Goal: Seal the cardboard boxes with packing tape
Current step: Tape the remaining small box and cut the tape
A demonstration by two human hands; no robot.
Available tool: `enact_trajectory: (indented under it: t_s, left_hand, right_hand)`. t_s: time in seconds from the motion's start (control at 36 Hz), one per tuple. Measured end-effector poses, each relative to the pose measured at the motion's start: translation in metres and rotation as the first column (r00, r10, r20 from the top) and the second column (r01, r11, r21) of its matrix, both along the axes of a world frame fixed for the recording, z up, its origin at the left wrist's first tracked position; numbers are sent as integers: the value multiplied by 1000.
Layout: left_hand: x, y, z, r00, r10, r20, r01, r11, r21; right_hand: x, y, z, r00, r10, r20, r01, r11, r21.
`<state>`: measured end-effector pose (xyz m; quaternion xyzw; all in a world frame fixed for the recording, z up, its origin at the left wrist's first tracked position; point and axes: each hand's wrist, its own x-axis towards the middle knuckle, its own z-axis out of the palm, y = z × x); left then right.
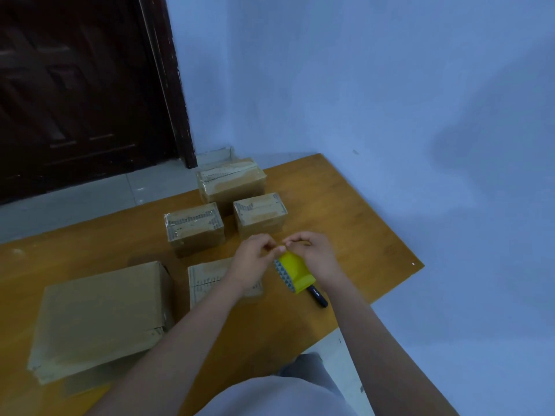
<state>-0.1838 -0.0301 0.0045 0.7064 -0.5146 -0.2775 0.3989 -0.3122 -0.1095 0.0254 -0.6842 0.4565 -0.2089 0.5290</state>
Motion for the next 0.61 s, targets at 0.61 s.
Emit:
enact_trajectory:
  t_s: [0.61]
  left_hand:
    - [63,-17,30,929,74,-363,-9,984,178]
  right_hand:
    - [9,36,33,938,325,118,-332,942,43]
